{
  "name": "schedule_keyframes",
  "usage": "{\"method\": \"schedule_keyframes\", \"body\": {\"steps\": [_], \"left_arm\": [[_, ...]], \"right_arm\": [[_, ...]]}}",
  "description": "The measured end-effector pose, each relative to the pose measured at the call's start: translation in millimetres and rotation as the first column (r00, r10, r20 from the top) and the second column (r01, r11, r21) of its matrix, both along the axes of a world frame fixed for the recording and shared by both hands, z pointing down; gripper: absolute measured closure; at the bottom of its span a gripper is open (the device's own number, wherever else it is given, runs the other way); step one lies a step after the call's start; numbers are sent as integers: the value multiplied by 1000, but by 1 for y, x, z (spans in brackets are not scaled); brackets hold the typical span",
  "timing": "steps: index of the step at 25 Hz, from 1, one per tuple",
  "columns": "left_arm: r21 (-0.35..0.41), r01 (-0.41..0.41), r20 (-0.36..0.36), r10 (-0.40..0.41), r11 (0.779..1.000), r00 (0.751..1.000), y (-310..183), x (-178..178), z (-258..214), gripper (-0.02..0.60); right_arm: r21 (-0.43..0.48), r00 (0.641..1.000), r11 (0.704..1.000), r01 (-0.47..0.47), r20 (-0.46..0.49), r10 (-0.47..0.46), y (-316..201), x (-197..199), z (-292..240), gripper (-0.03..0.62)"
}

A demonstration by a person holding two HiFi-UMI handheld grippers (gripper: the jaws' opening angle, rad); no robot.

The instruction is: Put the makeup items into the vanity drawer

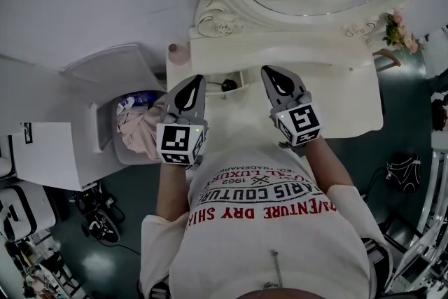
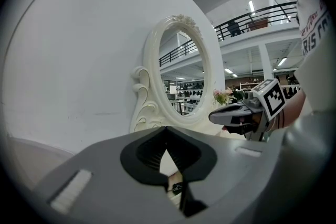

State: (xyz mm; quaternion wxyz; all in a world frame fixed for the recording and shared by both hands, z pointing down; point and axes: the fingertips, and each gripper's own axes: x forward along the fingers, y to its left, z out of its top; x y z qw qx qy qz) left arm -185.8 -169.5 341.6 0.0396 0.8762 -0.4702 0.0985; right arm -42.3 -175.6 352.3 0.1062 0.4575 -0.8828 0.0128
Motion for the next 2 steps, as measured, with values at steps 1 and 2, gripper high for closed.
{"method": "schedule_keyframes", "body": {"steps": [1, 2], "left_arm": [[-1, 0, 0, 0, 1000, 1000, 0, 1, 0, 571], [-2, -1, 1, 1, 1000, 1000, -1, 1, 1, 571]], "right_arm": [[1, 1000, 1000, -1, 3, 1, 0, 0, 0, 588], [1, 1000, 1000, -2, 7, 2, -1, 1, -1, 588]]}}
